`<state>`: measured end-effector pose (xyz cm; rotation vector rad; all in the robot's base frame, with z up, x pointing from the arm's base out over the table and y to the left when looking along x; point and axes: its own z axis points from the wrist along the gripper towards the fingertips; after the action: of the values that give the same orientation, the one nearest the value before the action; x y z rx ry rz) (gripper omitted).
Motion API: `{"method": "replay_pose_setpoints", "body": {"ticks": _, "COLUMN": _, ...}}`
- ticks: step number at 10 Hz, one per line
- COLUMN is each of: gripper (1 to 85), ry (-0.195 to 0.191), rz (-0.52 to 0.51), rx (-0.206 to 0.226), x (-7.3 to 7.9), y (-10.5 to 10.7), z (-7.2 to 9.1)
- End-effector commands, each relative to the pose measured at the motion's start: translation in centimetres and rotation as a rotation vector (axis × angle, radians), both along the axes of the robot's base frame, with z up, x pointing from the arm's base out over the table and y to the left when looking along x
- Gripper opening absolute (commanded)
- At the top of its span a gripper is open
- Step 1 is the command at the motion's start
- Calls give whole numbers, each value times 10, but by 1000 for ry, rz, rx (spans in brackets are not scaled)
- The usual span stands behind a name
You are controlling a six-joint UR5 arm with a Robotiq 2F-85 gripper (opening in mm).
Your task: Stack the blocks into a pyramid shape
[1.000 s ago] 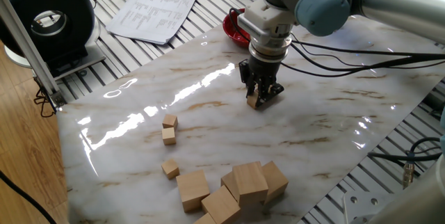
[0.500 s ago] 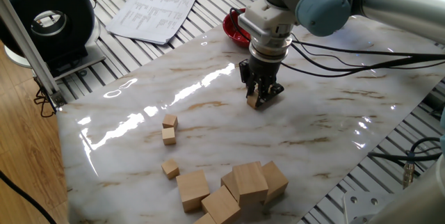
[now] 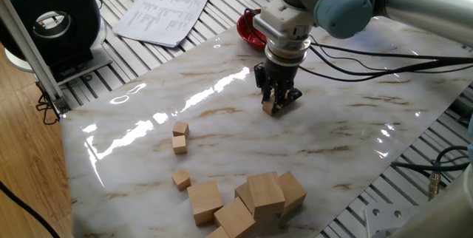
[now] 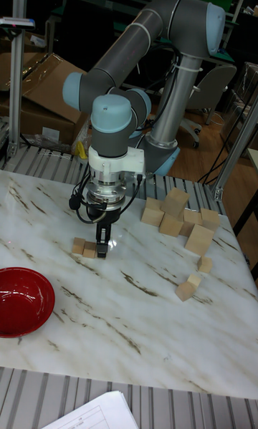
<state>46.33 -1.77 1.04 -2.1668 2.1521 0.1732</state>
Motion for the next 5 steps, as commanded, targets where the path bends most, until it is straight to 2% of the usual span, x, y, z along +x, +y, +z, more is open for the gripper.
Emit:
{"method": "replay_pose_setpoints", "body": {"ticks": 1, "gripper": 377, "ry": -1, "rz": 0, "rx": 5, "x": 0, "y": 0, "z": 1}}
{"method": "replay_pose_setpoints", "body": {"ticks": 5, "gripper": 423, "ry": 6, "rz": 6, "rx": 1, "x": -1, "y": -1, "z": 2}}
